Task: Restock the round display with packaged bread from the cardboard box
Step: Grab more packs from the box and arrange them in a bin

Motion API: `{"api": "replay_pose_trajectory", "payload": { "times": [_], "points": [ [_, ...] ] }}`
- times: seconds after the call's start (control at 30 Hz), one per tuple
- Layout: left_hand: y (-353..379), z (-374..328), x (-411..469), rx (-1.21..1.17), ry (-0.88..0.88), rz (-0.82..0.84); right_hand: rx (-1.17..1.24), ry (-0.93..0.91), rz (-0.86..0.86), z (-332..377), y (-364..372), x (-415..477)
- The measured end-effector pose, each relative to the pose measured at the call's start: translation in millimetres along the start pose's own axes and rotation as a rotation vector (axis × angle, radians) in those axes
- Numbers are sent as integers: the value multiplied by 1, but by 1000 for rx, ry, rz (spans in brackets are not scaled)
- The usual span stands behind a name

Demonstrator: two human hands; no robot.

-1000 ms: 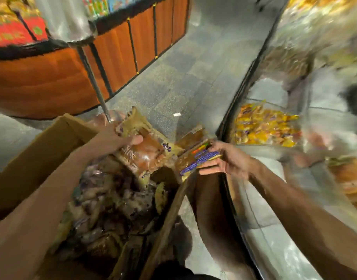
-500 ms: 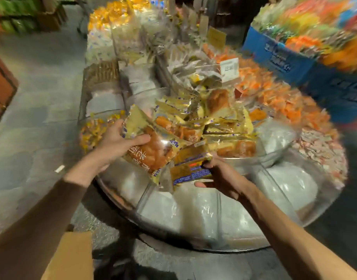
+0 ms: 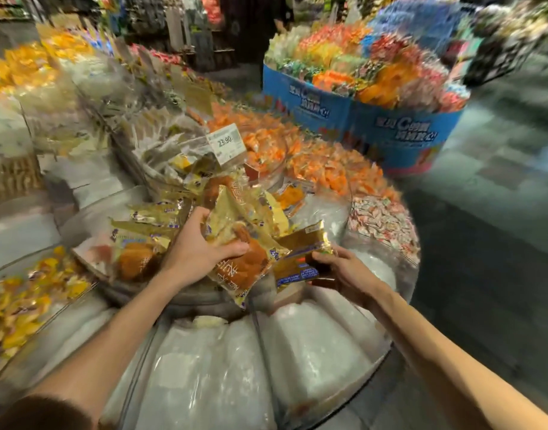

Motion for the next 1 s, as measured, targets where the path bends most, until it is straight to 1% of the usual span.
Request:
{"api": "replay_pose_trajectory", "payload": {
  "times": [0.13, 0.23, 0.33, 0.5, 0.6, 0.63, 0.67, 0.73, 0.87, 1.0],
  "points": [
    [13, -8, 16, 12, 20, 18, -65, -24, -54, 28, -27, 26],
    [27, -17, 26, 21, 4, -28, -83, -33, -131, 53, -49, 56],
    [44, -24, 36, 35, -41, -65, -130, -35, -163, 77, -69, 96],
    [77, -32, 55, 83, -119, -179, -238, -1, -48, 96, -99, 175],
    [93, -39, 62, 99, -151, -223, -268, 26, -23, 99, -112, 209],
    [97, -43, 62, 131, -121, -240, -272, 46, -18, 99, -115, 217],
    [101, -44, 62, 180, -84, -273, -277, 68, -10, 99, -118, 223],
    [108, -43, 60, 201, -52, -277, -296, 108, 13, 98, -122, 232],
    [114, -42, 62, 202, -114, -301, -338, 150, 46, 98, -119, 236],
    [116, -40, 62, 185, -139, -327, -459, 169, 65, 98, -108, 235]
  ]
}}
Point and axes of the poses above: each hand's wrist, its own x-axis towards the middle knuckle, its own y-axis out of the palm, z = x × y, the point moved 3 cm from there along x, towards the middle knuckle, and after that the axes turned 6 degrees about y, right-handed, at the moved point
